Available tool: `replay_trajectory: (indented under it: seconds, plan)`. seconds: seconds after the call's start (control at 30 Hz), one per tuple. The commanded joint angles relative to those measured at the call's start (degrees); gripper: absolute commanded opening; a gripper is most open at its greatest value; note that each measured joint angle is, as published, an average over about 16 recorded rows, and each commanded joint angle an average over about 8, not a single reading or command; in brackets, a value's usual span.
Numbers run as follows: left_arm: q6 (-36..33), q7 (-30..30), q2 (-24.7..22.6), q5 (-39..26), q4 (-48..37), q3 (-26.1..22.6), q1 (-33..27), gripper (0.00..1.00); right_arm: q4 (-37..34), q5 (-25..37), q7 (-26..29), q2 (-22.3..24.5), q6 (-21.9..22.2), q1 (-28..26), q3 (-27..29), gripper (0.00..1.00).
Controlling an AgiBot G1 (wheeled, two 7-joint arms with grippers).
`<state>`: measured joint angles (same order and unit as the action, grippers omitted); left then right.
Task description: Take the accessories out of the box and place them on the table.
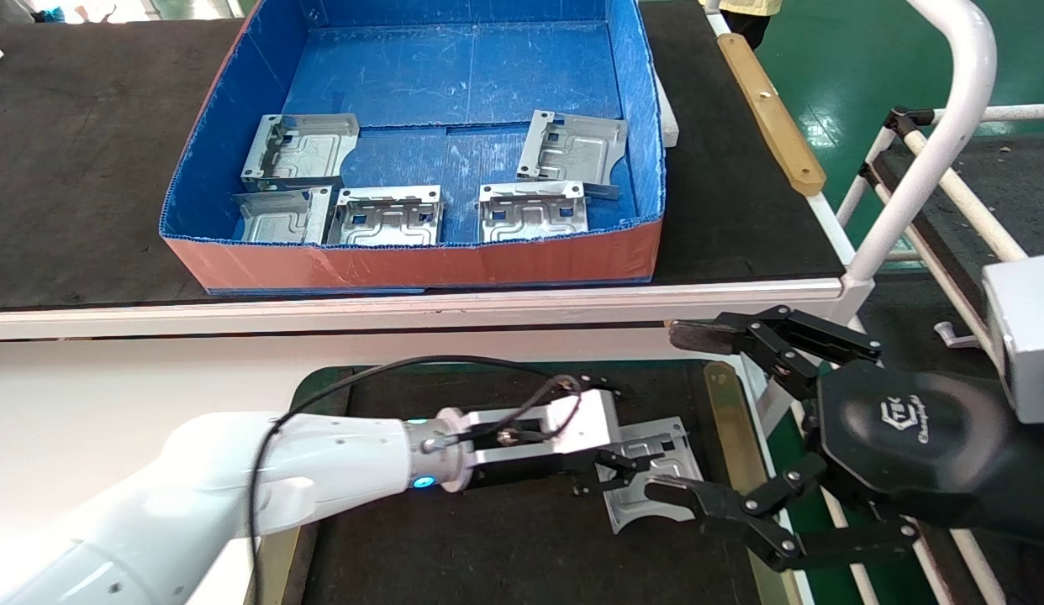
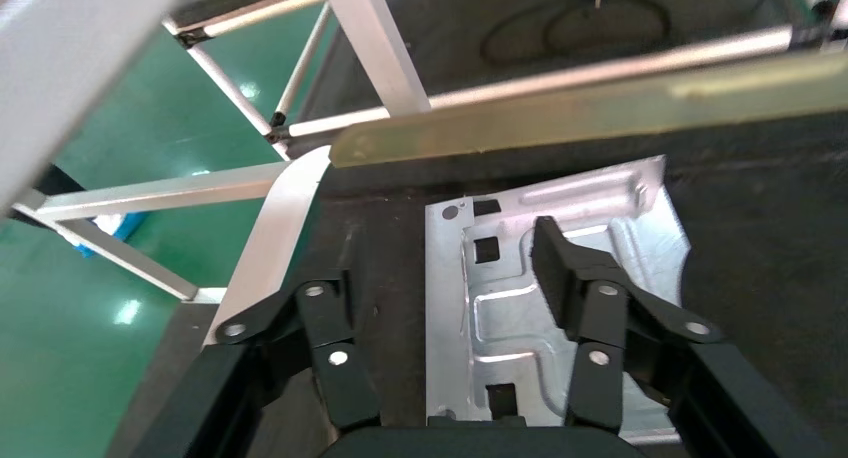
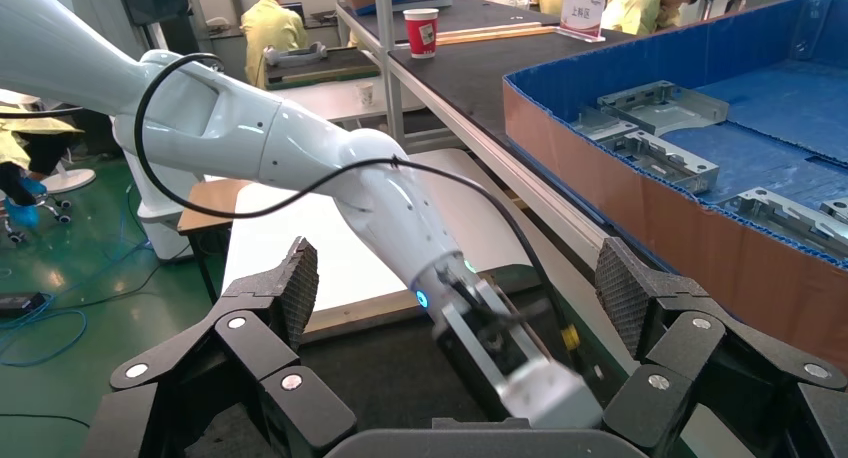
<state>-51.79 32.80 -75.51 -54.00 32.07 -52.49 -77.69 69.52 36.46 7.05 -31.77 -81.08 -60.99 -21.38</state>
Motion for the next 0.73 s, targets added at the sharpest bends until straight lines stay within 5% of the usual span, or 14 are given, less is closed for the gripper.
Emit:
replay_trajectory:
  seconds: [0.03, 0.73]
  plan:
    - [-0.80, -1.04, 0.96, 0.29, 0.99, 0.87, 0.39, 1.00, 0.00, 0.00, 0.00, 0.00, 0.00, 0.00, 0.00, 1.00]
    - [-12.68, -16.29, 15.15, 4.54, 15.53, 13.64, 6.04, 1.00, 0.00, 0.00, 0.00, 0.00, 0.00, 0.00, 0.00, 1.00]
